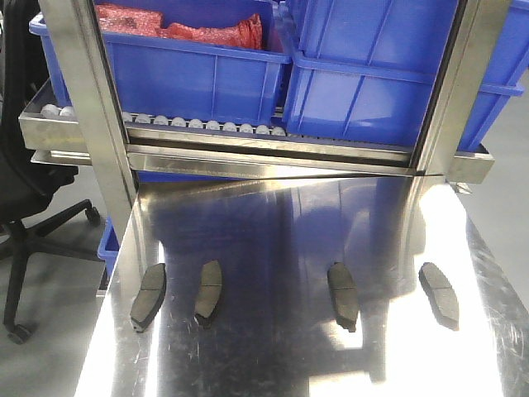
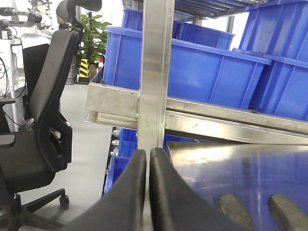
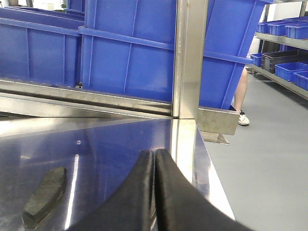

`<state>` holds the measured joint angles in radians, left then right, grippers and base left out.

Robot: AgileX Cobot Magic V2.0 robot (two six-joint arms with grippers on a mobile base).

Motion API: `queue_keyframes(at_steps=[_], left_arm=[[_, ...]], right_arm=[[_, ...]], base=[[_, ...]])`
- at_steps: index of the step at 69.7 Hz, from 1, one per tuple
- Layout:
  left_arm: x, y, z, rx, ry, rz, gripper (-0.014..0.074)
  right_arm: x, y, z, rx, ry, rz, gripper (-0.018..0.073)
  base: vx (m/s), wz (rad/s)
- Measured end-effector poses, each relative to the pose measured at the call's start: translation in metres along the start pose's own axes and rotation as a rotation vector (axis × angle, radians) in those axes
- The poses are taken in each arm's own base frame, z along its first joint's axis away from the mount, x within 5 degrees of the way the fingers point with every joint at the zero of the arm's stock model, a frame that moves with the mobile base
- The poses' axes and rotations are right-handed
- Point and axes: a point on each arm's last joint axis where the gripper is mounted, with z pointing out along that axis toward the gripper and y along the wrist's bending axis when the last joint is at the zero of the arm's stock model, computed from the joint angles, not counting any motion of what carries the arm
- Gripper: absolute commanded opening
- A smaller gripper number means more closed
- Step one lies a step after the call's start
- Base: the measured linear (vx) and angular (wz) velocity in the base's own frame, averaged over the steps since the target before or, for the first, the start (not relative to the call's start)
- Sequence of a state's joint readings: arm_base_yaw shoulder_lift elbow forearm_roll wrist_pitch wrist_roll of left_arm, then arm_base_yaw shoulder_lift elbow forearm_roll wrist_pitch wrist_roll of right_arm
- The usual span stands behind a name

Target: Move and align brake pads A on conveyor

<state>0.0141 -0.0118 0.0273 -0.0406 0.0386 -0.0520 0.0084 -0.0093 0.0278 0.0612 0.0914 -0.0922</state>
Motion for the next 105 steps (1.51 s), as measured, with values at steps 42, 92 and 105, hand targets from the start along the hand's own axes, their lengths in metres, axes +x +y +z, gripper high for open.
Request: queue_keyframes(at_steps=[42,92,105], left_arm=[[0.000,0.000,0.000,0.000,0.000,0.000,-0.0006],[-0.018,0.000,-0.002,0.010,-0.195,-0.053,-0.0006],[-0.049,-0.002,-0.008,0.025,-0.365,-0.129,-0.0006]], right_arm=[[0.000,0.000,0.000,0.000,0.000,0.000,-0.0008],[0.000,0.000,0.000,0.000,0.000,0.000,-0.0008],[0.000,0.000,0.000,0.000,0.000,0.000,-0.0008]], base=[[0.00,0.00],[0.00,0.00],[0.00,0.00]])
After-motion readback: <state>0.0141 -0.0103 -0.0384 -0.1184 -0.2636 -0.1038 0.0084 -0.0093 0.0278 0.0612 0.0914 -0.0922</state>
